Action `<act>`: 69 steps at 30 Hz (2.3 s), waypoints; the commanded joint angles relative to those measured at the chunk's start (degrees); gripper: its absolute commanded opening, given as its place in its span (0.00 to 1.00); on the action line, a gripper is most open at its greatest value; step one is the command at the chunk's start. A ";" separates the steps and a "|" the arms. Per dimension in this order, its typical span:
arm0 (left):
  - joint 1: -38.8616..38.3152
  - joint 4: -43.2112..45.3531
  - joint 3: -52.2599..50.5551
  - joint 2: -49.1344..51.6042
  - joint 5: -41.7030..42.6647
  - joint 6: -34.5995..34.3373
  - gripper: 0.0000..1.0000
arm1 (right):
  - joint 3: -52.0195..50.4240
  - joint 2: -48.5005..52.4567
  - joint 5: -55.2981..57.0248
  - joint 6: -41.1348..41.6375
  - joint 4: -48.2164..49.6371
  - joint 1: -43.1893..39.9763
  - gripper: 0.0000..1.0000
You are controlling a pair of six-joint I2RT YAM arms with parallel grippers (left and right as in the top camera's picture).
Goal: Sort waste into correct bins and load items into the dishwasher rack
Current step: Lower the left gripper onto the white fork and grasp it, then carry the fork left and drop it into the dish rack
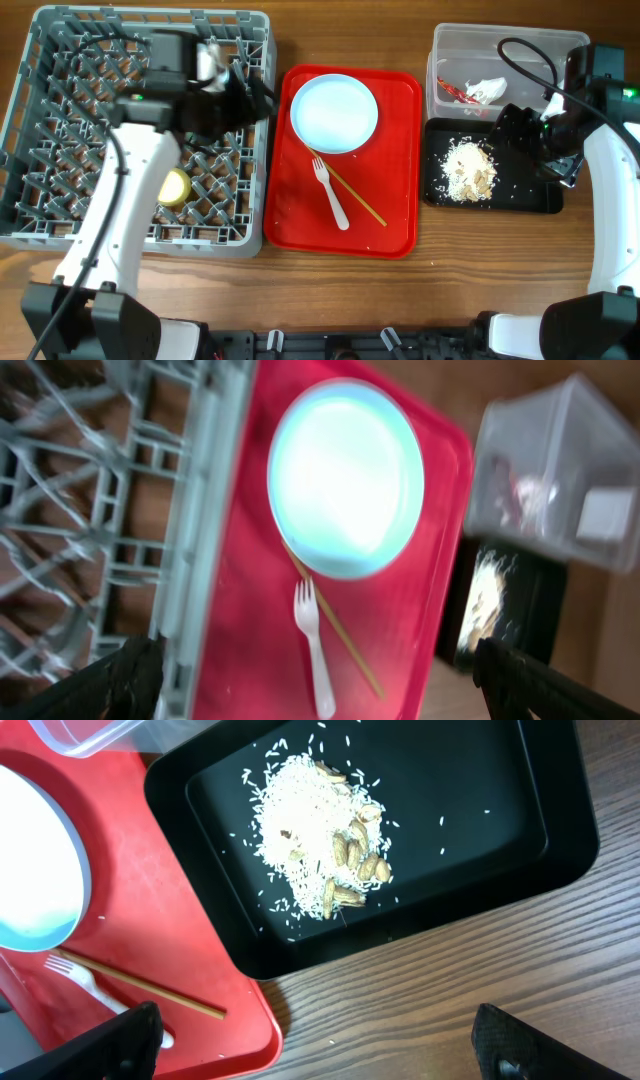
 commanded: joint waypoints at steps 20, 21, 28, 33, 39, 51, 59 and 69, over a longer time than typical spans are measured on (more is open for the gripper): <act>-26.99 -7.54 -0.15 22.99 -19.23 -20.50 0.88 | 0.90 -0.37 -0.20 -2.25 -0.44 -0.02 1.00; -26.99 -7.52 -0.15 23.78 -19.21 -20.50 0.88 | 0.90 -0.37 -0.20 -2.25 -0.44 -0.02 1.00; -27.15 -4.72 -0.26 27.80 -19.21 -20.74 0.91 | 0.90 -0.37 -0.22 -2.21 -0.85 -0.02 1.00; -27.15 -4.28 -0.26 28.57 -19.23 -22.01 0.73 | 0.90 -0.37 -0.22 -2.21 -1.09 -0.02 1.00; -27.15 -3.54 -0.26 28.57 -19.23 -22.01 0.32 | 0.90 -0.37 -0.22 -2.16 -1.60 -0.02 1.00; -27.15 -2.56 -0.26 28.57 -19.23 -22.01 0.13 | 0.90 -0.37 -0.22 -2.10 -1.90 0.00 1.00; -27.08 -2.78 -0.24 27.39 -19.30 -21.84 0.04 | 0.90 -0.37 -0.22 -2.14 -2.01 -0.02 1.00; -21.88 -3.48 1.05 2.45 -25.75 -0.44 0.04 | 0.90 -0.37 -0.22 -2.21 -2.08 0.00 1.00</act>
